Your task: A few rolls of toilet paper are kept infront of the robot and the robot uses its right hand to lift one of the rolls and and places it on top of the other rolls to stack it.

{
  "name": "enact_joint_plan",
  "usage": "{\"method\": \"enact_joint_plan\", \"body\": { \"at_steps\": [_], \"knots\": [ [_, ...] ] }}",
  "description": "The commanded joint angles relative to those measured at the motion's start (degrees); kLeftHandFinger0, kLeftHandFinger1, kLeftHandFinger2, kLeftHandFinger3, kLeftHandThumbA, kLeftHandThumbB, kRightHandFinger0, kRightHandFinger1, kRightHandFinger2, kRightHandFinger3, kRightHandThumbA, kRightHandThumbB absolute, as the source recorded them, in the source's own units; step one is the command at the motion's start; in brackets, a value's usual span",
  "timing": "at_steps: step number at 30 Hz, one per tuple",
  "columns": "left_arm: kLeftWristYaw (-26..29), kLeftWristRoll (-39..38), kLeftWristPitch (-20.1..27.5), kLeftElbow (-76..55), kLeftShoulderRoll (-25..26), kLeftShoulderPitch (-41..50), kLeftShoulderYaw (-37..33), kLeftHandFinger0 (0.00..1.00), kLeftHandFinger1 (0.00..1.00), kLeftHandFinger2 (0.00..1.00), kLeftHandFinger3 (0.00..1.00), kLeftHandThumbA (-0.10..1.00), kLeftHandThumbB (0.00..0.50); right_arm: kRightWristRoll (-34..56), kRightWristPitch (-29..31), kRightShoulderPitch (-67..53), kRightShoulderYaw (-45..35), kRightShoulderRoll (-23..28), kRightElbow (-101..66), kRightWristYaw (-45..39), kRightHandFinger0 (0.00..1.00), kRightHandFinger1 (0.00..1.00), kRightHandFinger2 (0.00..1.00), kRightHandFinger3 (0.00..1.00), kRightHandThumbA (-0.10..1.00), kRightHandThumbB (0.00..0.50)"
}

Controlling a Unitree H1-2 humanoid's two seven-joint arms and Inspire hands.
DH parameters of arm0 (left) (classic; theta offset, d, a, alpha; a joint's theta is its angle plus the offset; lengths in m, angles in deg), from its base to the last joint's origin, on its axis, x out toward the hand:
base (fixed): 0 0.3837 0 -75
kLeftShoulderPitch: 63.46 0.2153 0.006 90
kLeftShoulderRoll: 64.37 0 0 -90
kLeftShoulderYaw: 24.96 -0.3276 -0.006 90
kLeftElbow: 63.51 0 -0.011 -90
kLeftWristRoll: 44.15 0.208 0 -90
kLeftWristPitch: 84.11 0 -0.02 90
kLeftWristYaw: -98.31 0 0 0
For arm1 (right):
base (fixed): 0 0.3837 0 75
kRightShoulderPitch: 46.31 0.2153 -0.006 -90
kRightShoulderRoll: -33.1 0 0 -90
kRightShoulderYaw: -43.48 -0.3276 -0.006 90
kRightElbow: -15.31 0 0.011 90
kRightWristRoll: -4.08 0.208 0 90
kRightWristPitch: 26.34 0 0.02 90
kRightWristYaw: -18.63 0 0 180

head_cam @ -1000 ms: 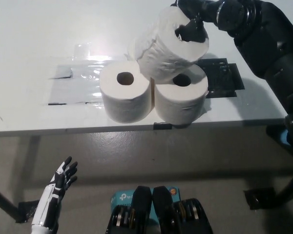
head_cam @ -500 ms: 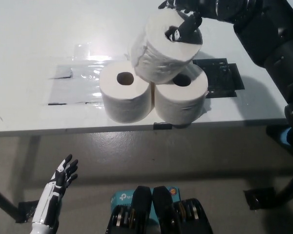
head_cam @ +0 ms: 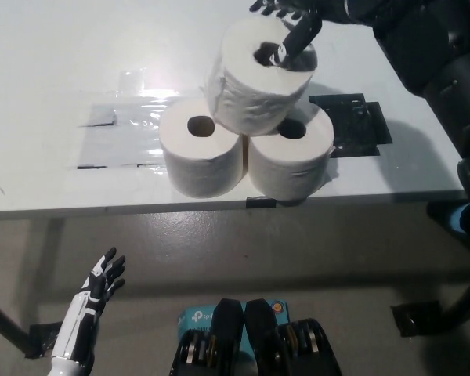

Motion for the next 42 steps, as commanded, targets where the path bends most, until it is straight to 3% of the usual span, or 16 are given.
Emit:
{"method": "enact_joint_plan", "body": {
  "at_steps": [1, 2, 4, 10, 12, 14, 16, 17, 21, 23, 27, 31, 34, 38, 40, 42],
  "knots": [
    [-1.1, 0.3, 2.1, -1.8, 1.1, -0.3, -0.4, 1.00, 1.00, 1.00, 1.00, 1.00, 0.082, 2.7, -0.4, 7.6, -2.8, 0.6, -1.7, 0.5, 1.00, 1.00, 1.00, 1.00, 0.96, 0.330],
    [-1.1, 0.7, 2.1, -1.7, 1.2, -0.2, -0.5, 1.00, 1.00, 1.00, 1.00, 1.00, 0.088, 2.6, -0.2, 8.1, -3.0, 0.7, -2.0, 0.3, 1.00, 1.00, 1.00, 1.00, 0.98, 0.327],
    [-1.0, 0.7, 1.6, -2.0, 1.2, -0.1, -0.5, 1.00, 1.00, 1.00, 1.00, 1.00, 0.083, 1.1, -0.3, 9.2, -2.5, 0.8, -2.3, 1.4, 1.00, 1.00, 1.00, 1.00, 1.00, 0.380],
    [-0.8, 1.1, 2.4, -1.3, 0.9, -0.3, -0.7, 1.00, 1.00, 1.00, 1.00, 1.00, 0.117, 1.8, 2.6, 11.0, -4.4, 2.4, -4.7, 2.2, 1.00, 1.00, 1.00, 1.00, 1.00, 0.352],
    [-0.7, 1.2, 2.5, -1.3, 0.8, 0.0, -0.8, 1.00, 1.00, 1.00, 1.00, 1.00, 0.102, 4.0, 2.2, 11.4, -7.1, 3.2, -5.1, 3.0, 1.00, 1.00, 1.00, 1.00, 1.00, 0.372],
    [-0.7, 1.2, 2.0, -1.8, 0.8, 0.0, -0.8, 1.00, 1.00, 1.00, 1.00, 1.00, 0.087, 5.5, 4.9, 10.7, -10.1, 5.6, -8.4, 5.5, 1.00, 1.00, 1.00, 1.00, 1.00, 0.338],
    [-0.8, 1.2, 1.8, -1.8, 0.7, 0.1, -0.9, 1.00, 1.00, 1.00, 1.00, 1.00, 0.081, 6.8, 6.2, 9.4, -12.3, 7.1, -11.4, 5.6, 1.00, 1.00, 1.00, 1.00, 1.00, 0.339],
    [-0.8, 1.0, 2.0, -1.5, 0.8, -0.2, -0.8, 1.00, 1.00, 1.00, 1.00, 1.00, 0.074, 7.6, 4.3, 7.7, -14.4, 8.5, -16.4, 6.5, 1.00, 1.00, 1.00, 1.00, 1.00, 0.369],
    [-0.5, 0.5, 1.7, -1.0, 0.8, -0.9, -0.3, 1.00, 1.00, 1.00, 1.00, 1.00, 0.082, 14.9, -0.9, -3.6, -27.5, 12.6, -41.6, 8.9, 1.00, 1.00, 1.00, 1.00, 1.00, 0.395],
    [-0.7, -0.1, 1.3, -0.6, 0.6, -1.4, -0.2, 1.00, 1.00, 1.00, 1.00, 1.00, 0.099, 18.8, -2.7, -10.2, -33.3, 13.7, -54.5, 8.5, 1.00, 1.00, 1.00, 1.00, 1.00, 0.316],
    [-1.0, -0.6, 1.0, 1.1, 0.6, -4.2, -0.1, 1.00, 1.00, 1.00, 1.00, 1.00, 0.132, 24.8, -8.5, -23.0, -42.4, 15.6, -79.2, 7.3, 1.00, 1.00, 1.00, 1.00, 1.00, 0.285],
    [-0.9, -1.2, 1.7, 2.6, 0.6, -6.4, 0.4, 1.00, 1.00, 1.00, 1.00, 1.00, 0.156, 32.5, -11.5, -34.4, -49.5, 13.3, -96.5, 10.6, 1.00, 1.00, 1.00, 1.00, 1.00, 0.368],
    [-1.2, -2.2, 2.6, 4.0, 0.5, -7.3, 0.6, 1.00, 1.00, 1.00, 1.00, 1.00, 0.155, 38.7, -7.9, -42.6, -50.8, 10.9, -105.0, 14.4, 1.00, 1.00, 1.00, 1.00, 1.00, 0.312],
    [-1.7, -2.8, 2.9, 5.5, 0.2, -8.2, 0.5, 1.00, 1.00, 1.00, 1.00, 1.00, 0.157, 40.0, -4.2, -54.4, -47.9, 5.3, -115.9, 20.6, 1.00, 1.00, 1.00, 1.00, 1.00, 0.350],
    [-1.6, -2.8, 2.9, 5.8, 0.3, -8.7, 0.6, 1.00, 1.00, 1.00, 1.00, 1.00, 0.153, 40.2, -0.9, -60.1, -44.8, 2.1, -118.9, 22.5, 1.00, 1.00, 1.00, 1.00, 1.00, 0.305],
    [-1.5, -2.7, 3.0, 5.8, 0.6, -9.3, 0.8, 1.00, 1.00, 1.00, 1.00, 1.00, 0.138, 36.0, 0.7, -63.6, -42.9, -1.6, -121.0, 23.9, 1.00, 1.00, 1.00, 1.00, 1.00, 0.318]
  ]
}}
